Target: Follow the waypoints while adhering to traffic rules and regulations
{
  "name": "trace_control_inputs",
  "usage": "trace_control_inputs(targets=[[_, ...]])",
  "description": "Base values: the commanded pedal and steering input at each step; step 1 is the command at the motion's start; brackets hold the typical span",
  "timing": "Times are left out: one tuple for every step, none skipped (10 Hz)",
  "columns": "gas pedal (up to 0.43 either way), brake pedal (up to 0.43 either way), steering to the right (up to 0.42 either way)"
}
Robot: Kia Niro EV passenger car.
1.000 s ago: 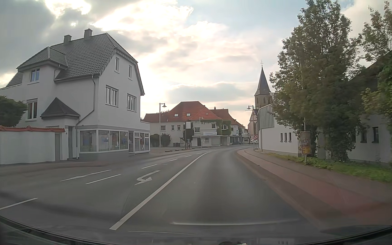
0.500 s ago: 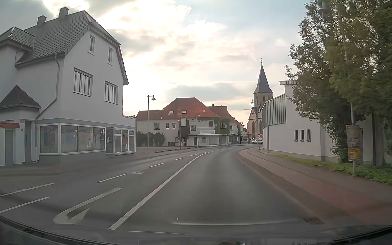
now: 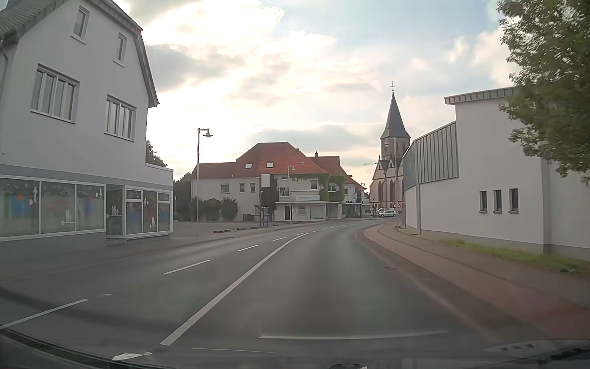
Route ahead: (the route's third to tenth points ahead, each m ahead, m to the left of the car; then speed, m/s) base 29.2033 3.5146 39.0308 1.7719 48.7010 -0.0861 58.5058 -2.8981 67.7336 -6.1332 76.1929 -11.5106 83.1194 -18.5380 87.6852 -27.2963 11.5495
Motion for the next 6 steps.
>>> trace_control_inputs(targets=[[0.118,0.0,0.008],[0.118,0.0,0.008],[0.118,0.0,0.008],[0.118,0.0,0.009],[0.118,0.0,0.009],[0.118,0.0,0.009]])
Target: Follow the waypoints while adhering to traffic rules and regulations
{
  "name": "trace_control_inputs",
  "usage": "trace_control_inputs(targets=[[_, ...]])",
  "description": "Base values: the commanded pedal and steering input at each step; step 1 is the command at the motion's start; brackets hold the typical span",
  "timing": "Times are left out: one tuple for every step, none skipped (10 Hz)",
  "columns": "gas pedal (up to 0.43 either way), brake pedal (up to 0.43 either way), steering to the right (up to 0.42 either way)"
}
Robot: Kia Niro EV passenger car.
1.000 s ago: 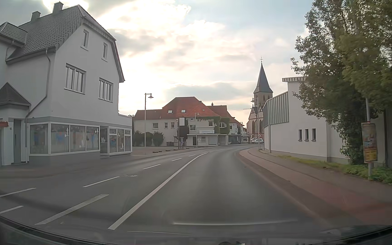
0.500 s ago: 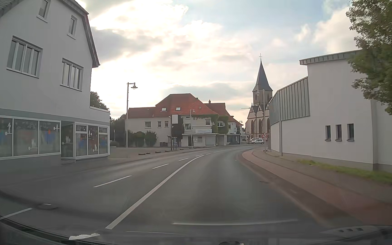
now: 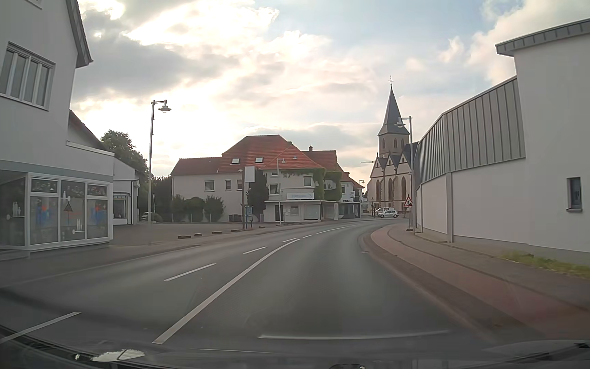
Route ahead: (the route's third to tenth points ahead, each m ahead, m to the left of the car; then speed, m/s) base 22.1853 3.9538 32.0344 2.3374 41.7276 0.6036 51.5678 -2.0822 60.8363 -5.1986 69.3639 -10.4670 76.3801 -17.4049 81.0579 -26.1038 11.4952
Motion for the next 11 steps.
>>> trace_control_inputs(targets=[[0.118,0.0,0.011],[0.118,0.0,0.013],[0.118,0.0,0.013],[0.118,0.0,0.017],[0.118,0.0,0.018],[0.118,0.0,0.018],[0.13,0.0,0.018],[0.13,0.0,0.019],[0.13,0.0,0.02],[0.13,0.0,0.021],[0.13,0.0,0.022]])
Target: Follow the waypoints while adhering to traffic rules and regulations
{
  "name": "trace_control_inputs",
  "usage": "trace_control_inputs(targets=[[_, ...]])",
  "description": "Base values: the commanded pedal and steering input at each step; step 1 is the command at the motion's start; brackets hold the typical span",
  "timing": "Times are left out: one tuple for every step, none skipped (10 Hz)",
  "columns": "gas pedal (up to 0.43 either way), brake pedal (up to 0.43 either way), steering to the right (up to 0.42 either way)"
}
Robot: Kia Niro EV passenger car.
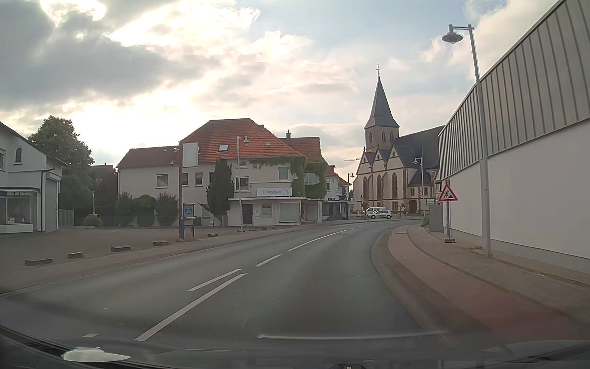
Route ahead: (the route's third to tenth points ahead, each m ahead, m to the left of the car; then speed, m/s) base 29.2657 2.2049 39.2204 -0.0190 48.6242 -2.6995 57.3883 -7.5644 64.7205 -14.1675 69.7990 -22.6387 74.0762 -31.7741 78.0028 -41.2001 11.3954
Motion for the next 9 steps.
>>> trace_control_inputs(targets=[[0.13,0.0,0.025],[0.138,0.0,0.025],[0.138,0.0,0.025],[0.138,0.0,0.024],[0.138,0.0,0.024],[0.13,0.0,0.024],[0.118,0.0,0.024],[0.11,0.0,0.025],[0.098,0.0,0.027]])
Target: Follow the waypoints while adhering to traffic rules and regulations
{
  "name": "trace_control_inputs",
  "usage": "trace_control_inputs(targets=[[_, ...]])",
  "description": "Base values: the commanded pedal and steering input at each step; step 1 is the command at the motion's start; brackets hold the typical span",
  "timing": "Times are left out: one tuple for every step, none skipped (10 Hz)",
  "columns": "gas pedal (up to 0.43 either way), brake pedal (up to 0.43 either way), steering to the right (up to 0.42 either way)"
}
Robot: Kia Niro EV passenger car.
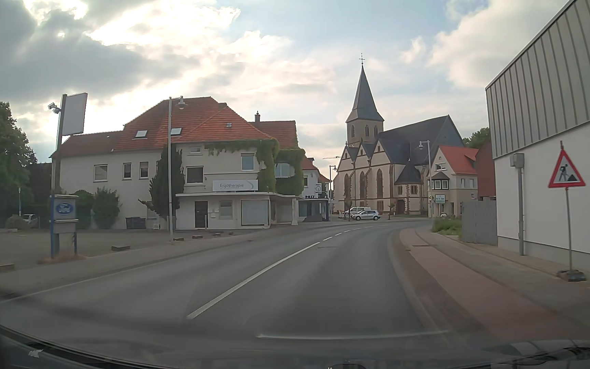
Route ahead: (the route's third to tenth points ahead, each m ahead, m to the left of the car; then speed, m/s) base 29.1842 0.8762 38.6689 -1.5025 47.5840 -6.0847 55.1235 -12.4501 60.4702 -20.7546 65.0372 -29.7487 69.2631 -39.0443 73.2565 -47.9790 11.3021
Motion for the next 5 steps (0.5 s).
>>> trace_control_inputs(targets=[[0.098,0.0,0.033],[0.087,0.0,0.035],[0.087,0.0,0.035],[0.087,0.0,0.036],[0.087,0.0,0.037]])
